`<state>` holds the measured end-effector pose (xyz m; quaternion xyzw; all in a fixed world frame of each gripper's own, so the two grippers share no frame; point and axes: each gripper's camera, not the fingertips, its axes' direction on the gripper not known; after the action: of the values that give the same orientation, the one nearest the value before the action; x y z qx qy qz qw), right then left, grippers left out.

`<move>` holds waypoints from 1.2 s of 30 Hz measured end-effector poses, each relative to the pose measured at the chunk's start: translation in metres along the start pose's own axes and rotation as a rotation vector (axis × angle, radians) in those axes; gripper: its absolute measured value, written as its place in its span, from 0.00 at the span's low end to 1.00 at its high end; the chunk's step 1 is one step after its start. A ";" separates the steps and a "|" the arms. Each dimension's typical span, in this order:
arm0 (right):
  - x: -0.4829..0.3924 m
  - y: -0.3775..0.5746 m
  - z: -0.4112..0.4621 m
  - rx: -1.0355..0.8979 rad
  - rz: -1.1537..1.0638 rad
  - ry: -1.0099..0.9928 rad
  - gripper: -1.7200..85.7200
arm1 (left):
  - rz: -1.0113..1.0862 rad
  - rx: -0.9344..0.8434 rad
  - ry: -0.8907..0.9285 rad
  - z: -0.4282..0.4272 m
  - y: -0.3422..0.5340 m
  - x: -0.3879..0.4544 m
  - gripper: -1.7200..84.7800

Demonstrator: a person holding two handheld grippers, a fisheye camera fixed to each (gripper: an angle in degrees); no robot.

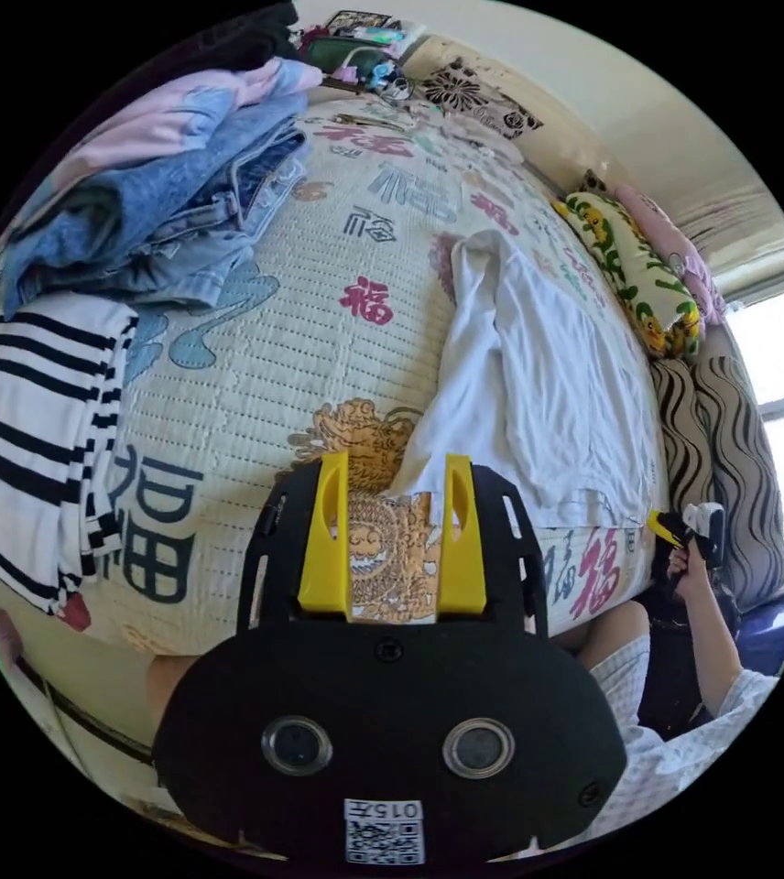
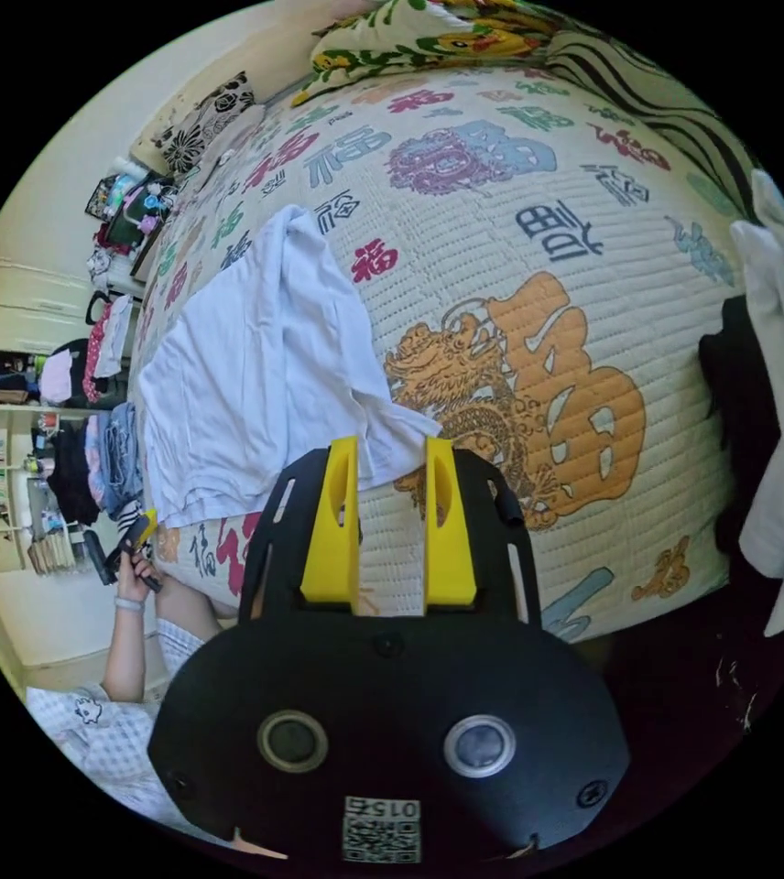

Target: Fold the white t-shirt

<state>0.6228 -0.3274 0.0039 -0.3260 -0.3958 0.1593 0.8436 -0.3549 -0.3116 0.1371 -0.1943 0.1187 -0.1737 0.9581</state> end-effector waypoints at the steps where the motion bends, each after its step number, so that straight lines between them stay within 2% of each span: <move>1: 0.005 -0.002 0.000 0.001 0.029 0.037 0.09 | 0.015 -0.018 -0.073 0.002 -0.004 0.006 0.13; 2: 0.007 -0.003 0.000 0.002 0.023 0.035 0.08 | 0.037 -0.025 -0.096 0.003 -0.005 0.010 0.13; 4: 0.016 -0.006 0.002 -0.037 -0.001 -0.099 0.04 | 0.143 -0.041 -0.125 0.005 -0.008 0.021 0.08; 8: 0.029 0.005 -0.008 -0.019 0.000 -0.144 0.03 | 0.192 -0.117 0.063 0.004 -0.012 0.019 0.03; 14: 0.061 0.041 -0.048 0.031 -0.001 -0.200 0.02 | 0.165 -0.026 0.167 -0.050 0.008 -0.003 0.02; 20: 0.085 0.090 -0.058 -0.070 -0.069 -0.036 0.02 | 0.223 -0.105 0.110 -0.085 0.048 -0.024 0.02; 23: 0.098 0.110 -0.046 -0.132 -0.081 -0.018 0.02 | 0.255 -0.226 0.099 -0.064 0.068 -0.028 0.02; 25: 0.108 0.116 -0.041 -0.137 -0.039 0.061 0.03 | 0.245 -0.285 0.082 -0.051 0.076 -0.027 0.03; 28: 0.110 0.113 -0.054 -0.045 -0.044 0.064 0.07 | 0.239 -0.194 -0.010 -0.067 0.076 -0.024 0.06; 30: 0.107 0.104 -0.063 0.024 -0.060 0.055 0.08 | 0.226 -0.104 -0.009 -0.080 0.066 -0.021 0.08; 33: 0.094 0.074 -0.063 0.093 -0.097 -0.031 0.09 | 0.194 0.041 0.110 -0.090 0.035 -0.010 0.10; 36: 0.075 0.034 -0.044 0.096 -0.122 -0.129 0.10 | 0.194 0.066 0.218 -0.070 -0.008 0.013 0.12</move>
<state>0.7041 -0.2814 0.0028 -0.2494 -0.4602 0.1470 0.8393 -0.3654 -0.3463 0.0757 -0.1302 0.2347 -0.1042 0.9577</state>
